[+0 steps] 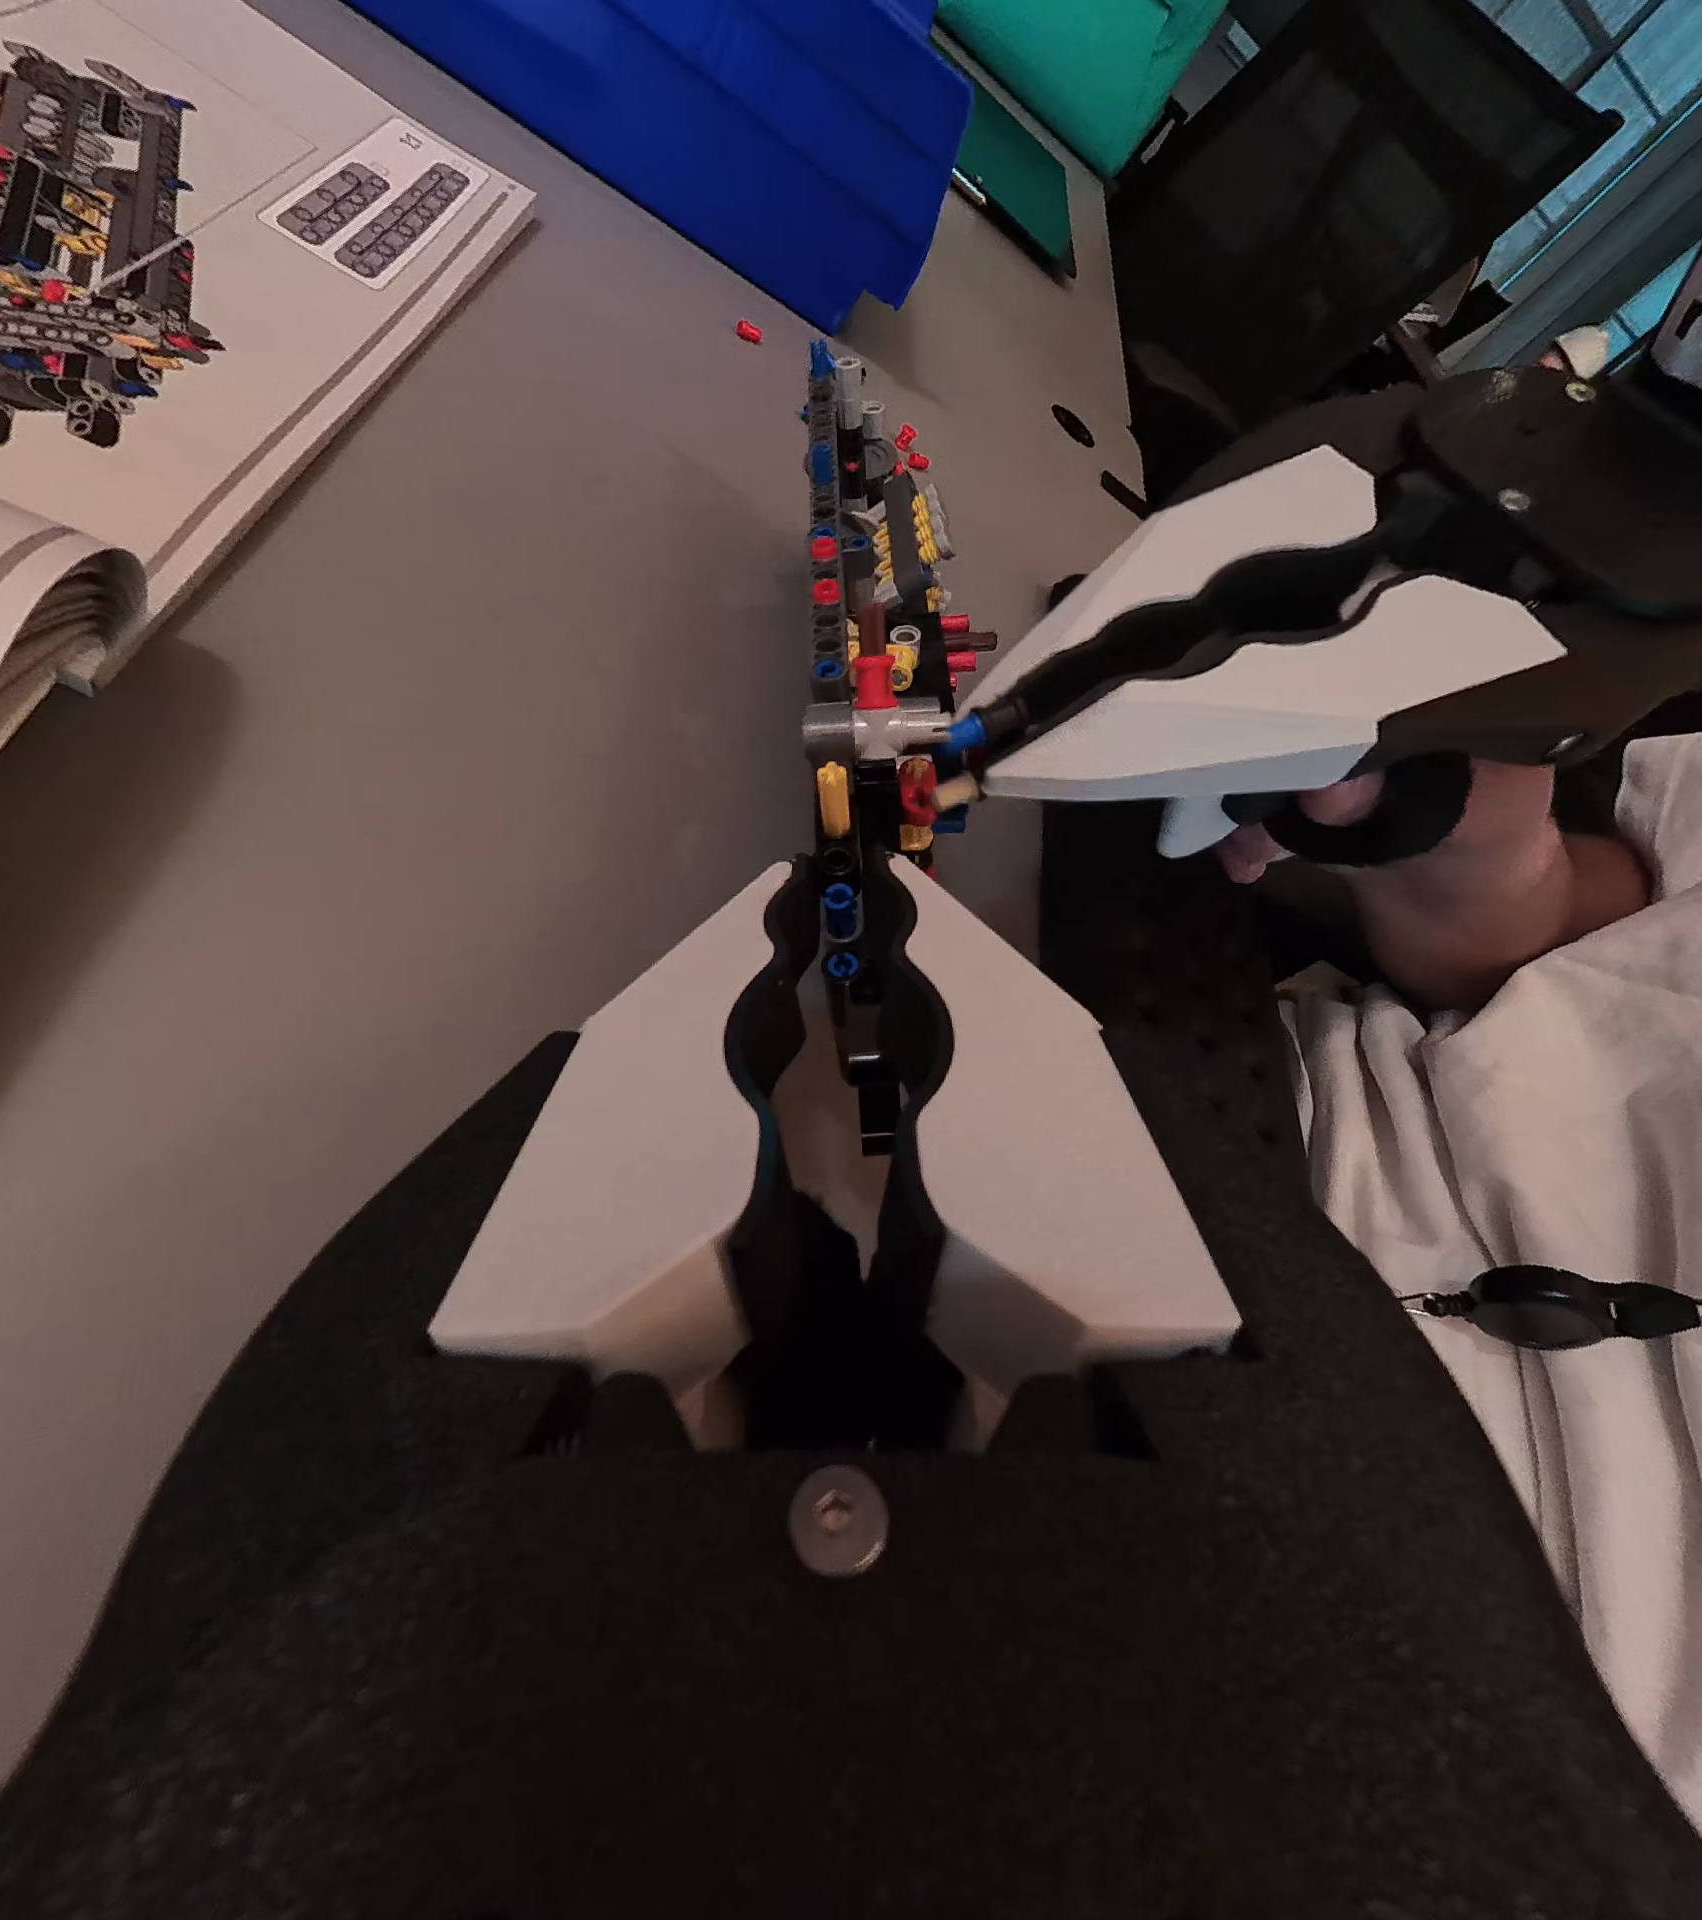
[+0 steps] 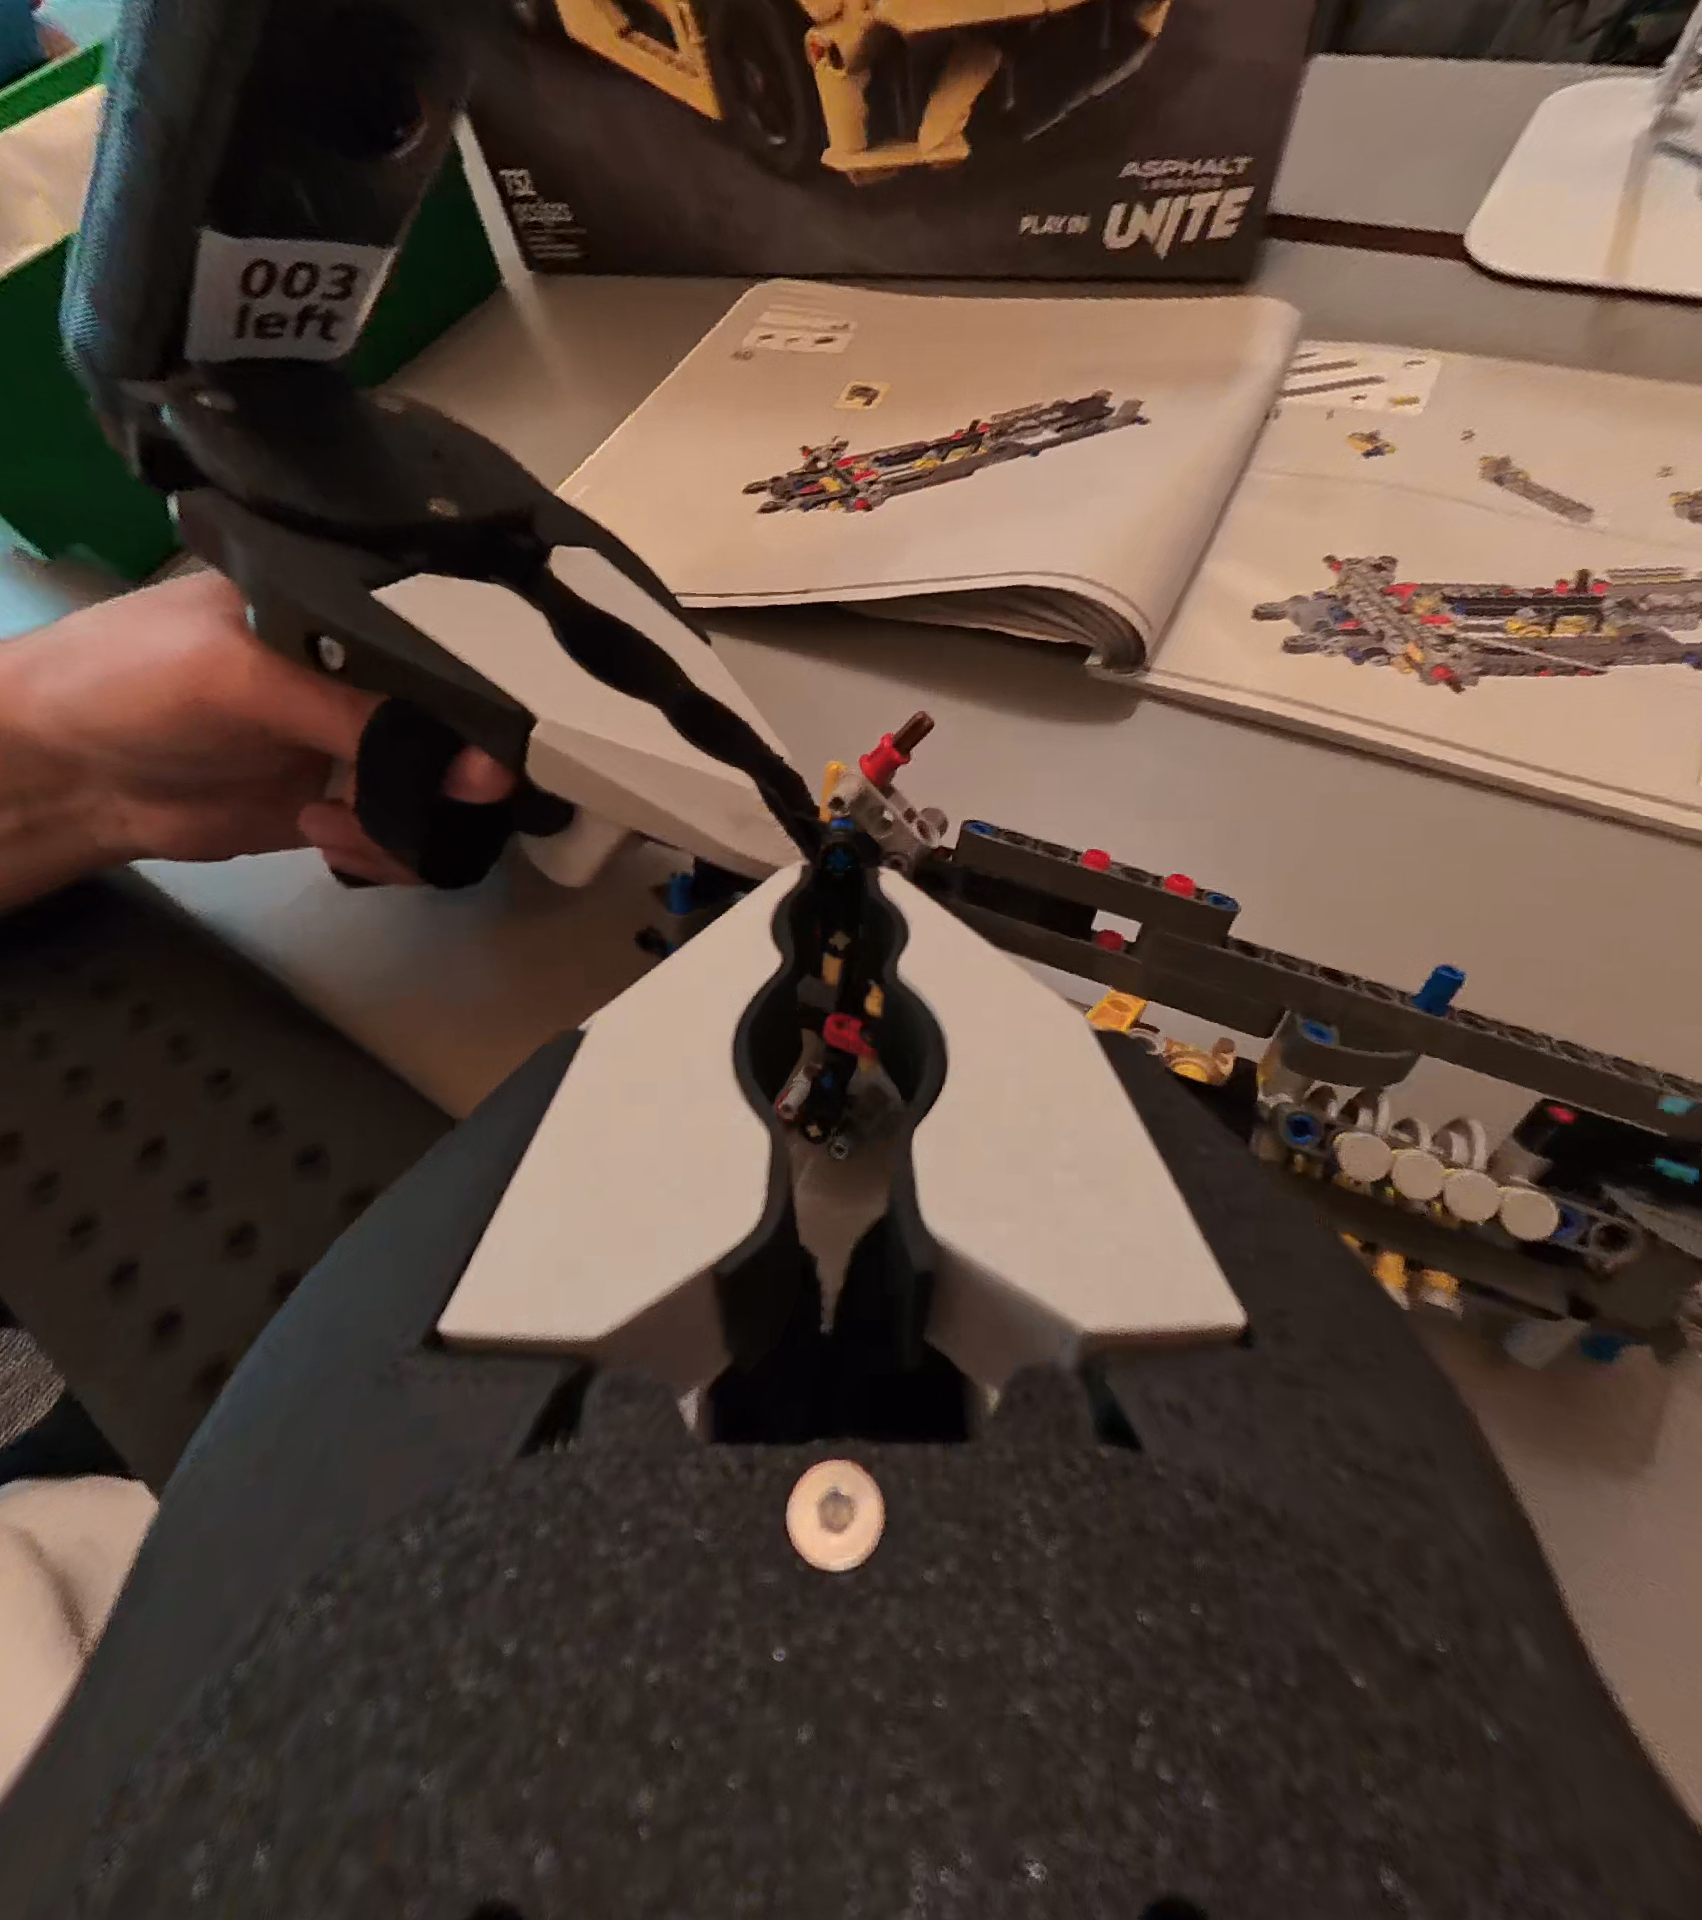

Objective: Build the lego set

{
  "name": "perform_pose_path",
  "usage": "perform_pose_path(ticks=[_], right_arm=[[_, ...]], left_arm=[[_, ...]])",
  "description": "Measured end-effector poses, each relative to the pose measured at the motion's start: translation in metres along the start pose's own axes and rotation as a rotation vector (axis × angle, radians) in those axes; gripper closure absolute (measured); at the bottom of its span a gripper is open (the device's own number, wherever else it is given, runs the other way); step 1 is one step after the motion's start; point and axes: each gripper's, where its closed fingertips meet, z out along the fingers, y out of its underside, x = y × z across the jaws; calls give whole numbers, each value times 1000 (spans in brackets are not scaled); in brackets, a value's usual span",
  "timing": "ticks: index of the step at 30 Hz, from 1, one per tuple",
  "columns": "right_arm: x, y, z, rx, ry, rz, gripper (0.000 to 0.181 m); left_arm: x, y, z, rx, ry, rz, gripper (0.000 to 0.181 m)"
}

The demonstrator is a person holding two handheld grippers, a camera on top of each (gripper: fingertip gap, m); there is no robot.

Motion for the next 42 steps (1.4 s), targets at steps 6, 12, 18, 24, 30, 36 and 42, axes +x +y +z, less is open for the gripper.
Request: perform_pose_path(ticks=[6,12,18,24,30,36,42], right_arm=[[17,-1,0,8,92,36,175],[14,-4,-6,44,61,76,175],[1,-7,-9,59,46,79,175],[15,-1,-7,61,82,120,175],[16,-3,-6,101,110,81,175],[18,-4,-6,126,142,21,174],[17,-5,-7,167,156,-19,174]], left_arm=[[0,-3,2,18,-47,19,175],[3,-7,4,43,-86,-18,175],[4,-9,6,62,-118,-28,175],[7,-8,7,60,-139,9,175],[6,-6,10,42,-164,70,175],[5,-8,10,36,-215,182,175],[5,-12,8,31,-282,297,175]])
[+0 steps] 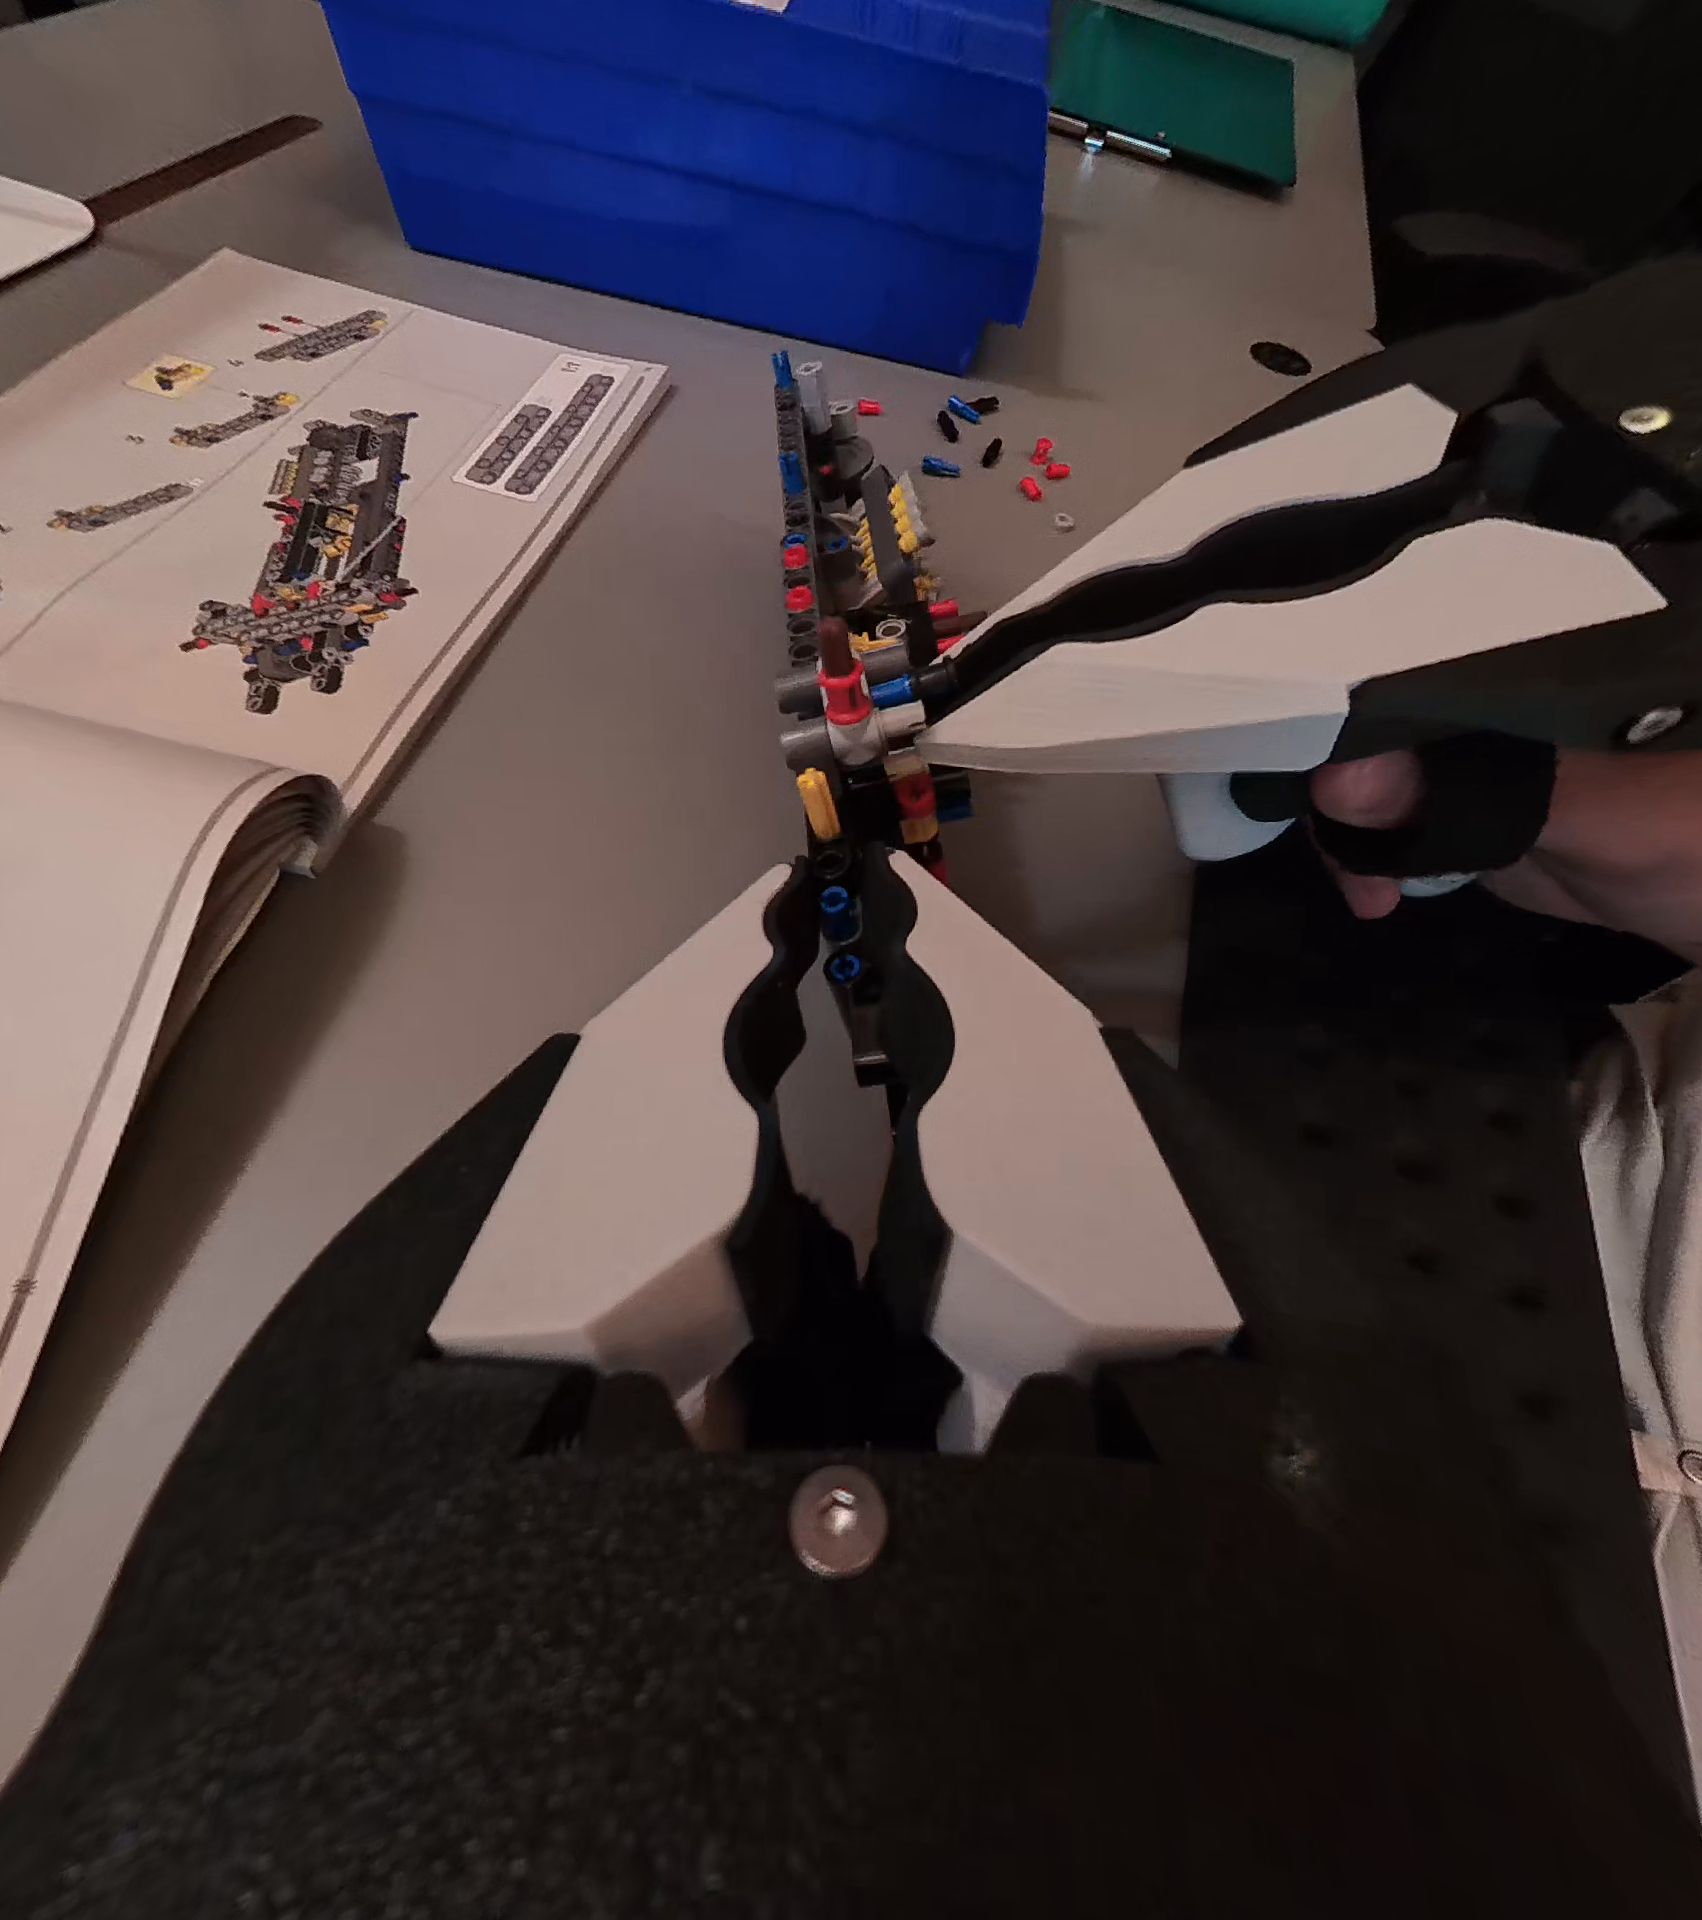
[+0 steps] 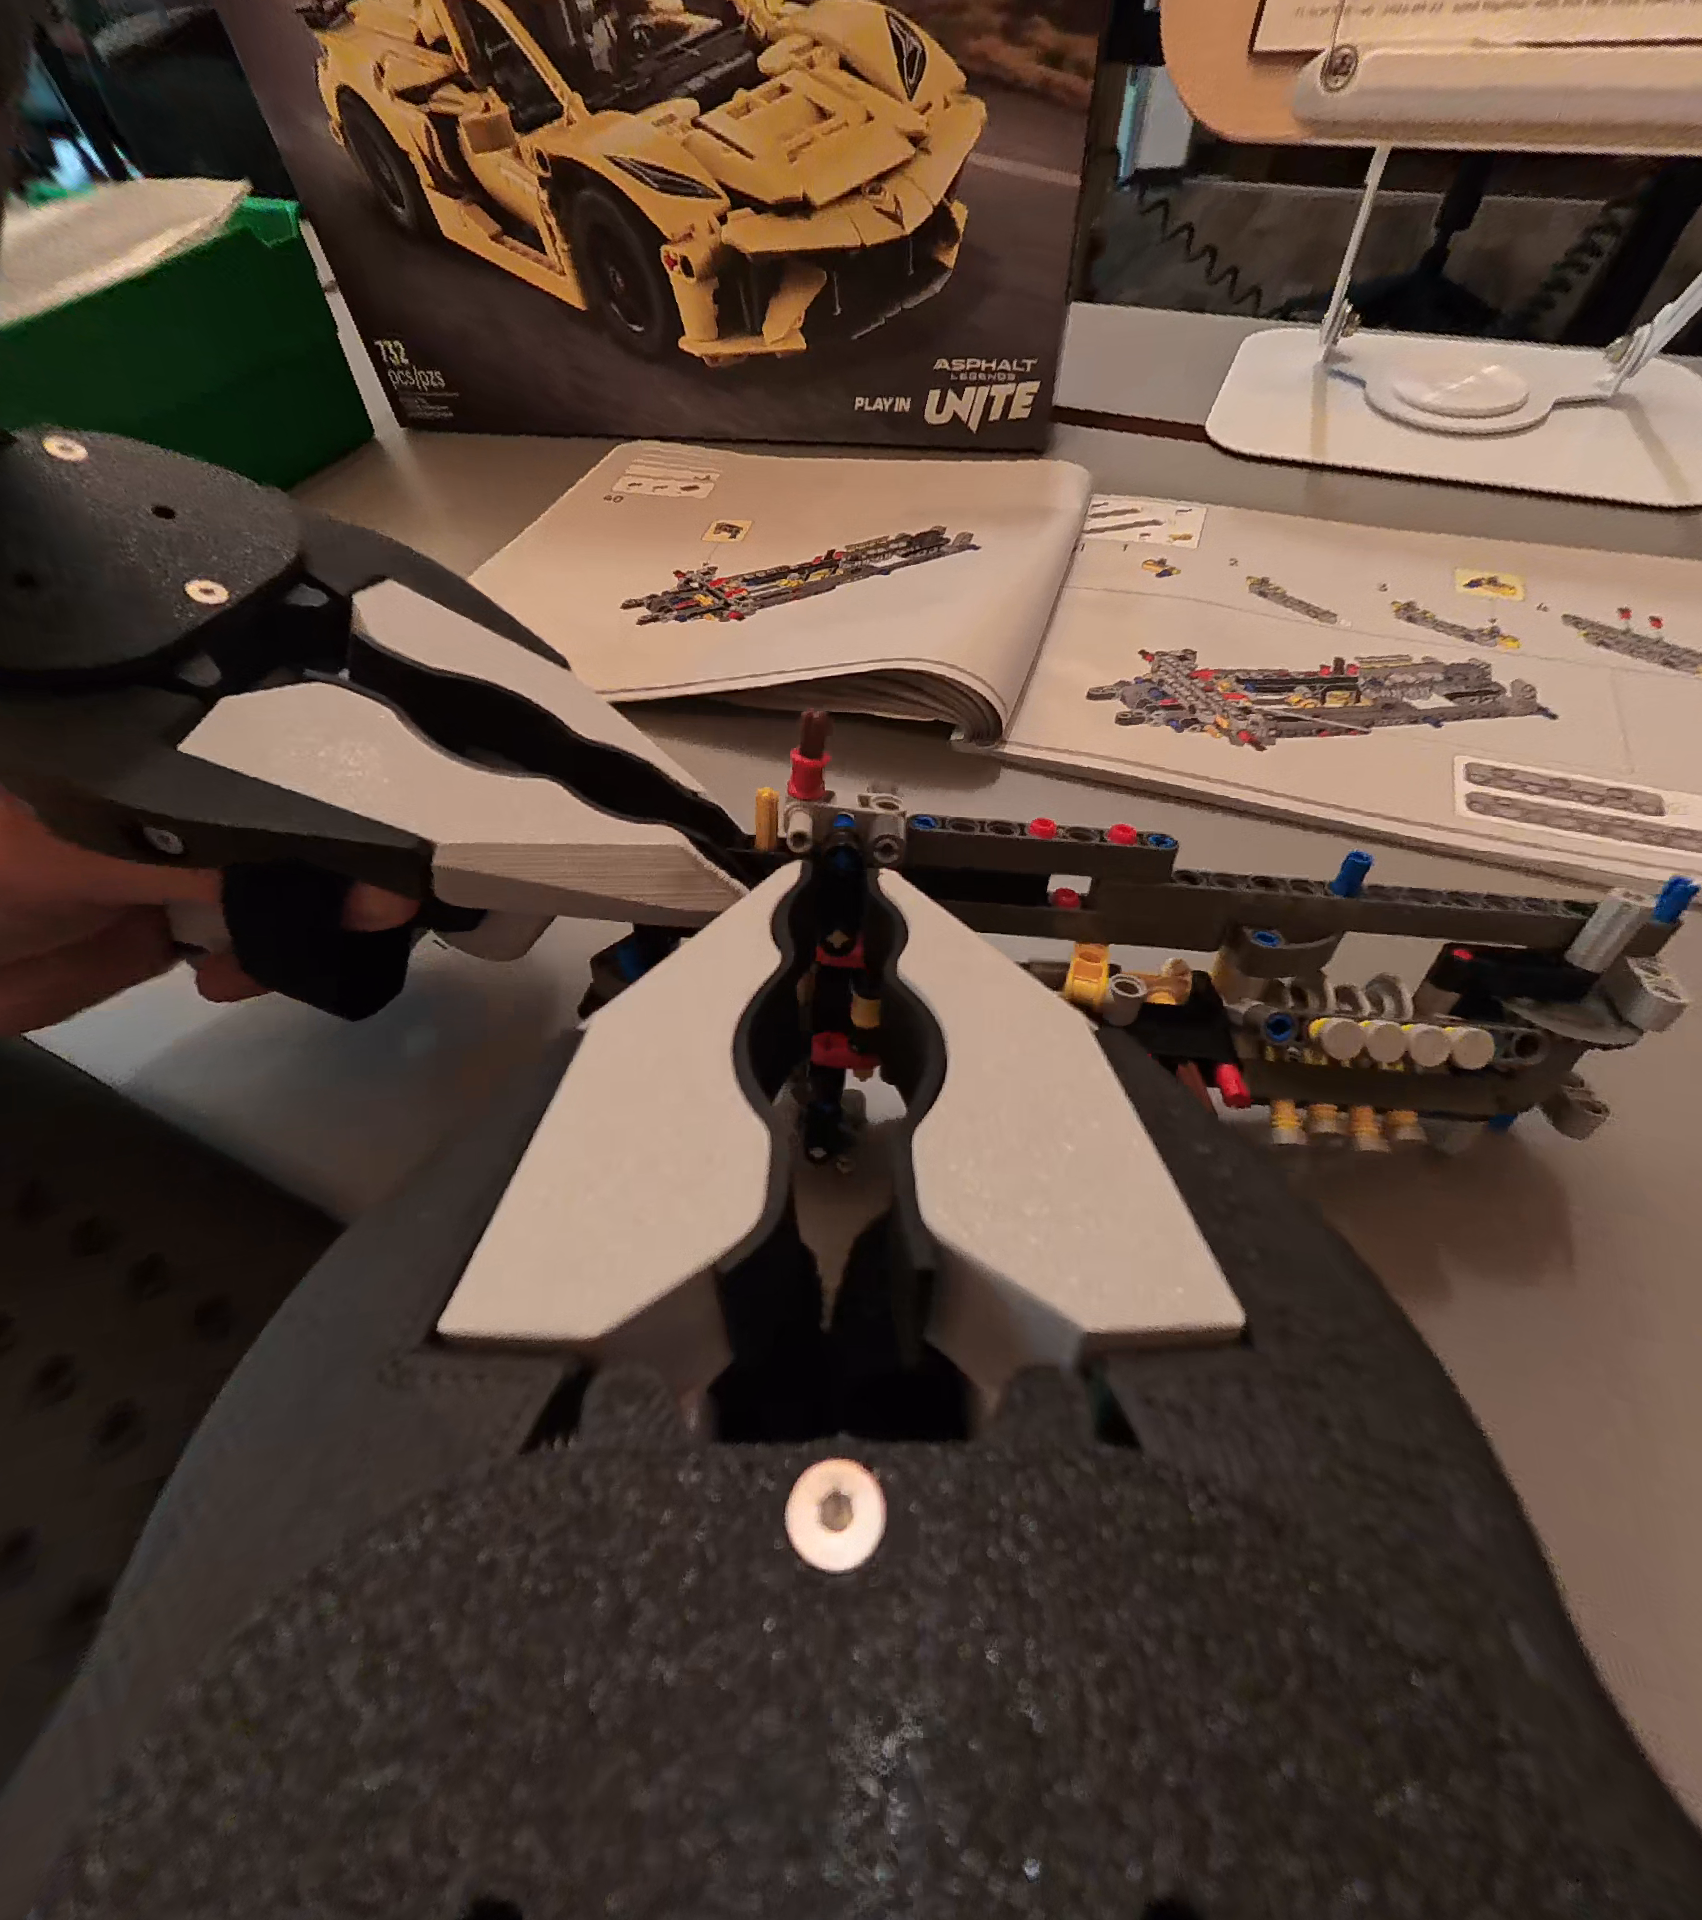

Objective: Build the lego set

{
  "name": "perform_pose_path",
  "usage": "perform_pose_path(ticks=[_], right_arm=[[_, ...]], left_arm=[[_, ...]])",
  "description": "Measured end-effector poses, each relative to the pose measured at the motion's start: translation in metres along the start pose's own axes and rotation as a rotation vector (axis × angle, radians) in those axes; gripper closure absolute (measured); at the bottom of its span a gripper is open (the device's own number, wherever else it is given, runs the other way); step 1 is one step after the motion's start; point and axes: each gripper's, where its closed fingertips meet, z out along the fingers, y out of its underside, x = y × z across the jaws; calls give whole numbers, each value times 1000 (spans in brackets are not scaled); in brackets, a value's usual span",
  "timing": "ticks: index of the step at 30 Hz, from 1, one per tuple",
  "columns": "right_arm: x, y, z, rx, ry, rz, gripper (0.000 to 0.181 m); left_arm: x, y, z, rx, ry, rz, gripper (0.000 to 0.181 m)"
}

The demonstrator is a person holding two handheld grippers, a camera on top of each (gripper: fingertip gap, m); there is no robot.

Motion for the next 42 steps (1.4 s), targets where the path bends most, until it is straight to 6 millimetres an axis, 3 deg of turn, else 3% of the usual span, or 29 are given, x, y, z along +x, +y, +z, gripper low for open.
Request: perform_pose_path(ticks=[8,10,14,16,24,29,42], right_arm=[[0,0,0,26,-205,310,175],[1,0,0,44,-182,251,175],[3,-1,0,65,20,-76,175],[2,-2,1,70,56,-160,174],[6,-2,2,45,-113,45,174],[6,1,3,10,-76,-38,175],[4,1,6,38,-78,-28,174]], left_arm=[[-2,-3,1,8,-61,85,175],[-2,-3,2,6,-69,91,175],[-2,-4,2,6,-77,87,175],[-3,-4,1,5,-82,89,175],[-5,-4,4,3,-62,25,175],[-6,-4,3,1,-57,3,175],[-7,-3,2,4,-64,-6,175]])
